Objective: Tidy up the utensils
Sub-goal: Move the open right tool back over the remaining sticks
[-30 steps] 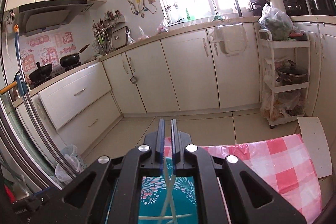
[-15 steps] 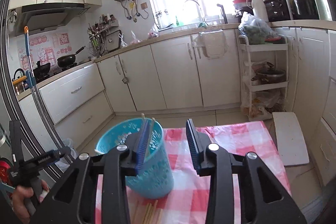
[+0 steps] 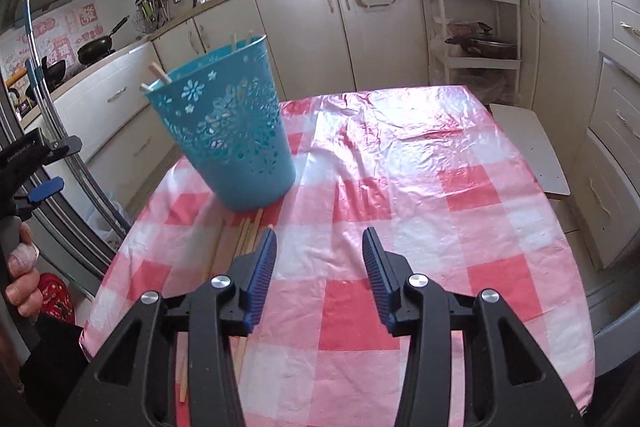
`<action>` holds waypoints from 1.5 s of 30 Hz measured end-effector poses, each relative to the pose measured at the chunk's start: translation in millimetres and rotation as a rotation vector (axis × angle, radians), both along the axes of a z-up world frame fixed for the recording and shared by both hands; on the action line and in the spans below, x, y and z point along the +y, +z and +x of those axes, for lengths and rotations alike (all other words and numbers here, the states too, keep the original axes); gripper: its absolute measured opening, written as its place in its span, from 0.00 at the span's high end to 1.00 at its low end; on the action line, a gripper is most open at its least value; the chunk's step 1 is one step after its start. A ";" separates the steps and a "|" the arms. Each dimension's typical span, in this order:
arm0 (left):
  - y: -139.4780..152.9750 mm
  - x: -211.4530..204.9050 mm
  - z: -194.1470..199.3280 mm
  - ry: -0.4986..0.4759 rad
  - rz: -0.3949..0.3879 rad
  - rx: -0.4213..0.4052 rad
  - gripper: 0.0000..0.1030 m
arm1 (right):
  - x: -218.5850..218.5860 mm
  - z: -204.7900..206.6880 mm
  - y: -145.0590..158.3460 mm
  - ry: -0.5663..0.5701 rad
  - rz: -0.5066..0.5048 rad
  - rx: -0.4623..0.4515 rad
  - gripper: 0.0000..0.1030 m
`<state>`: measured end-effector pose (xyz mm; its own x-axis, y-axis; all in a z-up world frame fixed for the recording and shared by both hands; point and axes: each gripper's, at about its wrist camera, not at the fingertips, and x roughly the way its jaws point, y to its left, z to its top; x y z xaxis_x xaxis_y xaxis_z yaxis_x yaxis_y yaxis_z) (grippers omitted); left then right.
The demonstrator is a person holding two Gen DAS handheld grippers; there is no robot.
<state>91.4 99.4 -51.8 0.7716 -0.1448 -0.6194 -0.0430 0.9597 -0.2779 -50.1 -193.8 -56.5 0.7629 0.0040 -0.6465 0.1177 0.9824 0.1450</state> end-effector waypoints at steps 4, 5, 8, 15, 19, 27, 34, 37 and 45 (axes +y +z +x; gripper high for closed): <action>-7.6 1.6 -10.4 -0.003 0.012 0.024 0.19 | 10.0 -5.1 -13.1 0.037 -0.015 0.029 0.54; -9.6 1.6 -13.0 -0.002 0.016 0.031 0.19 | 11.5 -6.5 -16.9 0.044 -0.017 0.039 0.54; -17.6 0.5 -17.2 0.001 0.034 0.059 0.19 | 10.9 -8.9 -27.2 0.052 -0.014 0.070 0.53; -31.4 -12.5 -20.5 -0.020 0.082 0.108 0.19 | 4.2 -9.9 -31.9 0.046 0.011 0.101 0.48; -39.5 -20.3 -19.5 -0.049 0.095 0.138 0.19 | 7.8 -8.6 -36.6 0.069 0.016 0.128 0.48; -69.2 -33.8 -12.4 -0.127 0.129 0.280 0.19 | 21.5 -3.5 -46.5 0.123 -0.004 0.176 0.48; -84.0 -57.5 -12.9 -0.210 0.180 0.328 0.19 | 23.2 7.6 -47.3 0.120 0.017 0.177 0.49; -85.0 -67.1 -13.2 -0.232 0.195 0.327 0.19 | 26.8 16.2 -43.9 0.126 0.005 0.178 0.51; -86.8 -81.9 -8.2 -0.240 0.205 0.327 0.19 | 45.3 36.0 -49.2 0.169 -0.142 0.226 0.75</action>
<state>83.3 17.5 -138.5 0.4904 -0.1450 -0.8593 0.1341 0.9869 -0.0900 -14.1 -148.4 -105.7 0.5961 0.0164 -0.8027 -0.0355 0.9993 -0.0060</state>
